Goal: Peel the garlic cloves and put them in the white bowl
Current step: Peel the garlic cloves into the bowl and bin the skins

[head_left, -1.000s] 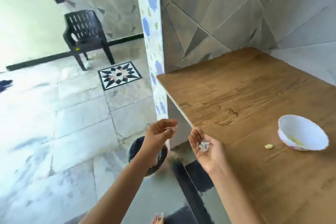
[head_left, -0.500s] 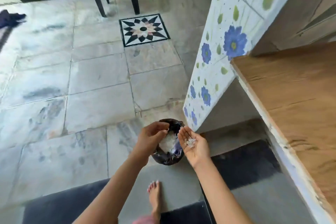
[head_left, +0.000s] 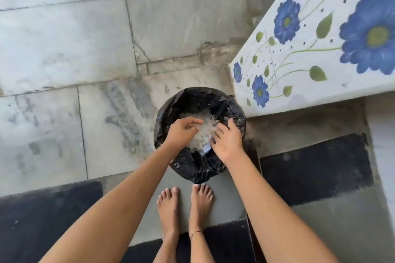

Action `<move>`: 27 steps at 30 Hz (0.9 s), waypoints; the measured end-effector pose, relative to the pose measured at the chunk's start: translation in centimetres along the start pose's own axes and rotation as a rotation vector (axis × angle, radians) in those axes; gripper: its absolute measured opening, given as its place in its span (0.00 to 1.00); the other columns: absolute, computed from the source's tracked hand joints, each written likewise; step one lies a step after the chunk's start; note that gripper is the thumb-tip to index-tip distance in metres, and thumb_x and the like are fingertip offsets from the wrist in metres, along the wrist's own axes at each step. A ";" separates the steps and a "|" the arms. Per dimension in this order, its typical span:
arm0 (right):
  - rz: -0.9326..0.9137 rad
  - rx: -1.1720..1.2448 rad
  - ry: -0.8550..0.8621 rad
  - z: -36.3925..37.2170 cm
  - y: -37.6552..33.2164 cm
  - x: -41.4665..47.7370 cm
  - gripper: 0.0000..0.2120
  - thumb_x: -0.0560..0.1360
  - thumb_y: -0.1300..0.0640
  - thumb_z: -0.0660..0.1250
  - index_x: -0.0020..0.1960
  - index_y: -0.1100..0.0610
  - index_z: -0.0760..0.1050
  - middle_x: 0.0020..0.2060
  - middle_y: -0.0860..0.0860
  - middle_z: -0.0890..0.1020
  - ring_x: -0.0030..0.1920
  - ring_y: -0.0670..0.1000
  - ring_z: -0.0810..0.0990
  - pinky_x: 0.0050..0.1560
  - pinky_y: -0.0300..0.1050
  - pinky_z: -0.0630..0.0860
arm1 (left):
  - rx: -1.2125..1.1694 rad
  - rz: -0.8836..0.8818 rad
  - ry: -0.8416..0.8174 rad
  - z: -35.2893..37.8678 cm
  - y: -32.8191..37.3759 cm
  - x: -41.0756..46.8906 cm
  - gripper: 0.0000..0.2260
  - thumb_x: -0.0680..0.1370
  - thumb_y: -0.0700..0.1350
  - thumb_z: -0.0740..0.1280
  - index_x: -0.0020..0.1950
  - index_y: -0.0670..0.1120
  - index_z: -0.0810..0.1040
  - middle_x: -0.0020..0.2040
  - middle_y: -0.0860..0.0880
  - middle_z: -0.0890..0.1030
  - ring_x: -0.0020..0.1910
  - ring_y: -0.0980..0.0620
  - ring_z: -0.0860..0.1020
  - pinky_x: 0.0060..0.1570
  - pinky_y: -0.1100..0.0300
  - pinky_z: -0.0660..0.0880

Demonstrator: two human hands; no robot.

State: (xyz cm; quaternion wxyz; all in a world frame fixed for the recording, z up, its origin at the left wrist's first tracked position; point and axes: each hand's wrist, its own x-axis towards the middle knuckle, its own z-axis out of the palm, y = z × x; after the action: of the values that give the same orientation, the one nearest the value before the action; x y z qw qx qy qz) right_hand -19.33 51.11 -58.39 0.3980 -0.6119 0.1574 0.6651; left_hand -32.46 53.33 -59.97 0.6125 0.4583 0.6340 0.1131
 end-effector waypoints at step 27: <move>-0.020 0.020 -0.017 -0.6 -1.0 0.2 0.29 0.80 0.39 0.50 0.73 0.57 0.62 0.72 0.58 0.66 0.72 0.58 0.63 0.71 0.53 0.60 | 0.375 -0.045 -0.027 3.9 -3.5 1.5 0.24 0.79 0.60 0.52 0.73 0.54 0.66 0.76 0.48 0.61 0.76 0.48 0.54 0.73 0.48 0.50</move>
State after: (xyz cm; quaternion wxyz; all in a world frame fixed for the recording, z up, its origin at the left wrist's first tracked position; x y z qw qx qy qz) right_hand -18.19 51.37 -58.46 0.4121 -0.6036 0.1548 0.6647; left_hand -30.27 50.84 -64.32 0.5271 0.5514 0.6461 -0.0269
